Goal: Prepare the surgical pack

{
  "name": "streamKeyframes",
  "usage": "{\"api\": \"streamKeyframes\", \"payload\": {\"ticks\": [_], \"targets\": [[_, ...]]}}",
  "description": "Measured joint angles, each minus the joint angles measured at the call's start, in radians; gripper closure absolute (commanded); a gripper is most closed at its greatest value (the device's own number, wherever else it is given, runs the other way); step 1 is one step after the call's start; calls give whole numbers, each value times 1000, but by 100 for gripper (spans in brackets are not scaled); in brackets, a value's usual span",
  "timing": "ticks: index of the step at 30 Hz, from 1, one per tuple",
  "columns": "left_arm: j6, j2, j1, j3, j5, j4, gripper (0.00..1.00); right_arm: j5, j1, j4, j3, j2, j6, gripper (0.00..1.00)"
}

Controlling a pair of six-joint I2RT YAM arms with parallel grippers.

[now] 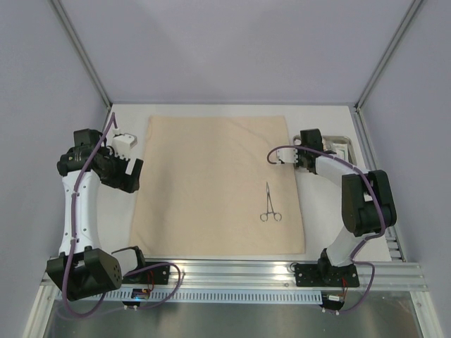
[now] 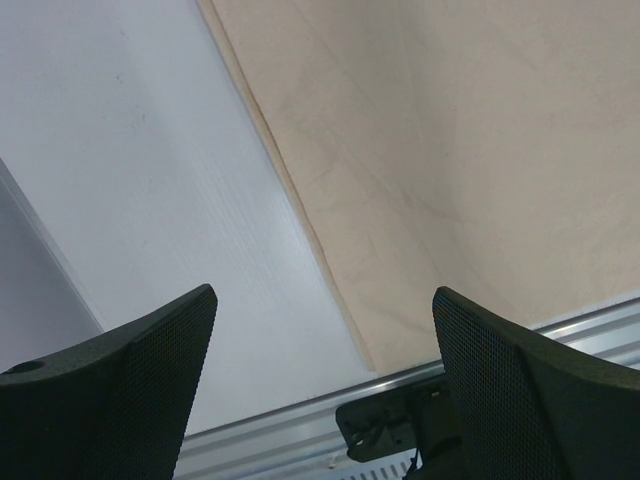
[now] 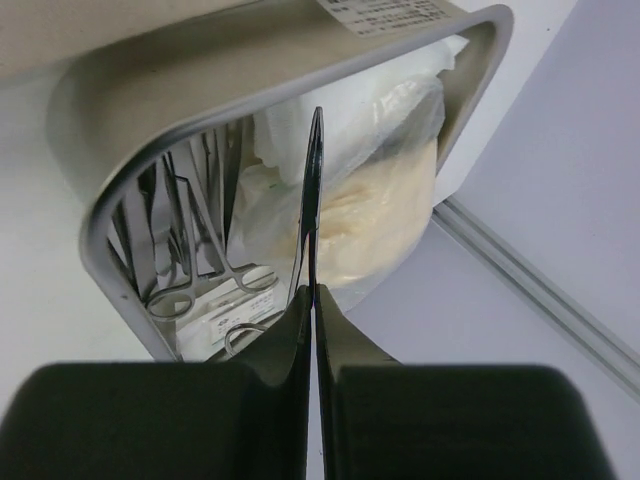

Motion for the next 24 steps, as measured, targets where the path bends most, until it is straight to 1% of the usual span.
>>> {"api": "streamKeyframes", "payload": {"ticks": [5, 12, 18, 24], "targets": [[-2, 8, 0, 0, 0, 0, 2, -14, -11, 48, -55, 2, -15, 100], [-2, 8, 0, 0, 0, 0, 2, -33, -19, 76, -74, 2, -25, 100], [-2, 8, 0, 0, 0, 1, 2, -33, -23, 88, -75, 2, -37, 93], [-2, 8, 0, 0, 0, 1, 2, -34, -24, 88, -77, 2, -38, 95]]}}
